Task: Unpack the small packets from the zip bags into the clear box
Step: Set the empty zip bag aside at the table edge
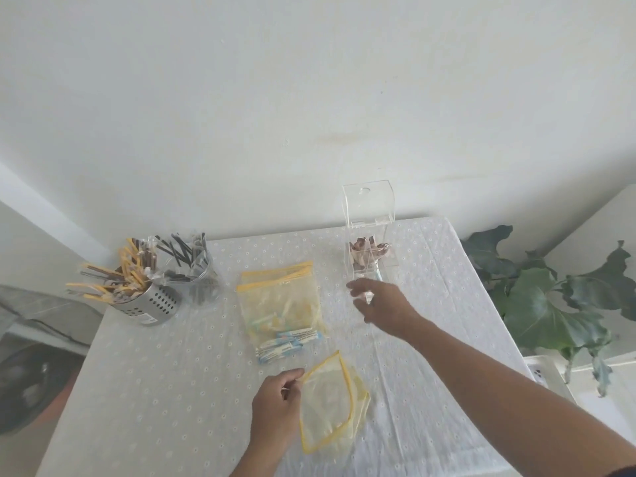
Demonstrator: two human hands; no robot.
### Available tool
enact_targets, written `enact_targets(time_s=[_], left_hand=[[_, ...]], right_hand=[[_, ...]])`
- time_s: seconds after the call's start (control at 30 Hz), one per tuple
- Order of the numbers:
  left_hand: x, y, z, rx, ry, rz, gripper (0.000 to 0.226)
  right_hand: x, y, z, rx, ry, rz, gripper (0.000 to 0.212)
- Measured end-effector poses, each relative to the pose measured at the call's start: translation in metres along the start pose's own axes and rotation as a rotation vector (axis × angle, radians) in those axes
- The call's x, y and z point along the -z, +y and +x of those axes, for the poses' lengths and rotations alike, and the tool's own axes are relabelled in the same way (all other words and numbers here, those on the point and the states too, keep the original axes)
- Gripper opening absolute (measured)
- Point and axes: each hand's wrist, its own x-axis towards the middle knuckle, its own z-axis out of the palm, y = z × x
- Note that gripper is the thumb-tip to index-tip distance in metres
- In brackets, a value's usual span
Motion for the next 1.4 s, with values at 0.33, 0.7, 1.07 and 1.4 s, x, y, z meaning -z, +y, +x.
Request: enact_targets(time_s=[0.33, 0.7, 1.07, 1.4], left_hand=[[-0.009, 0.034, 0.041, -0.043, -0.273, -0.005, 0.013], [-0.086, 0.067, 0.051, 0.0, -0.518, 0.033, 0.025], [-0.204, 0.127, 0.013, -0.281, -0.809, 0.304, 0.049], [-0.231, 0.135, -0.004, -0.481, -0.856, 0.845, 0.069]], right_hand=[[-0.066, 0.047, -0.106, -0.189, -0.241, 0.17, 0.025], [-0.036, 0.085, -0.181, -0.697, 0.625, 0.768, 0.017], [0.0, 0.131, -0.221, -0.934, 0.879, 1.227, 0.032], [-0.011, 0.15, -0.243, -1.143, 0.759, 0.685, 0.075]])
